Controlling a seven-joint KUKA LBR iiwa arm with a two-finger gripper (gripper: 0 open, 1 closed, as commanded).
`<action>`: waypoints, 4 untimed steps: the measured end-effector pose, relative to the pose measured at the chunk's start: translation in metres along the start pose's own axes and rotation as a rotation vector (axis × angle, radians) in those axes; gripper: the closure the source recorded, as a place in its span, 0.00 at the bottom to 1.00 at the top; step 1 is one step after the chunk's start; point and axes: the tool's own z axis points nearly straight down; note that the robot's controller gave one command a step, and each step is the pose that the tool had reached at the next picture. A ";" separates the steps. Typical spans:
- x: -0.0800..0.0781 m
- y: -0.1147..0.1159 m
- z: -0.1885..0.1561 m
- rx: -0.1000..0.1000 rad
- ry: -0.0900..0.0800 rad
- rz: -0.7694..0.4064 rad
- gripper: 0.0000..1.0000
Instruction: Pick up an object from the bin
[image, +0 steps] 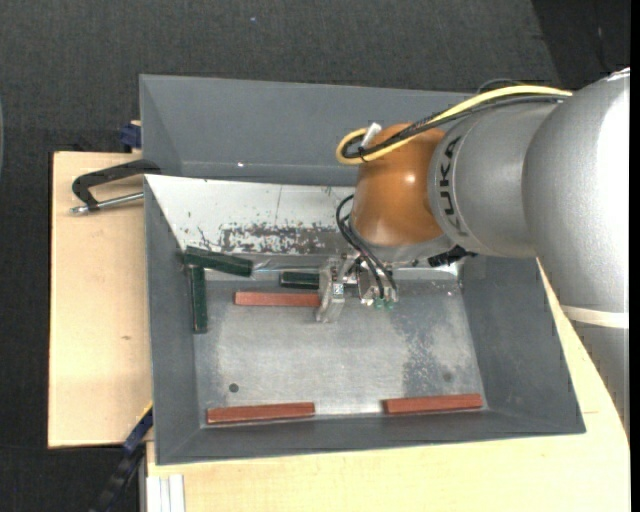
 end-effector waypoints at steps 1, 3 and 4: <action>0.008 0.001 -0.059 0.002 0.015 0.008 1.00; 0.012 -0.084 -0.186 0.002 0.009 -0.131 0.00; 0.012 -0.084 -0.186 0.002 0.009 -0.131 0.00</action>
Offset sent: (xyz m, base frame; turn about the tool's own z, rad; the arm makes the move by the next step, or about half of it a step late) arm -0.0192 -0.0216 0.1400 -0.1078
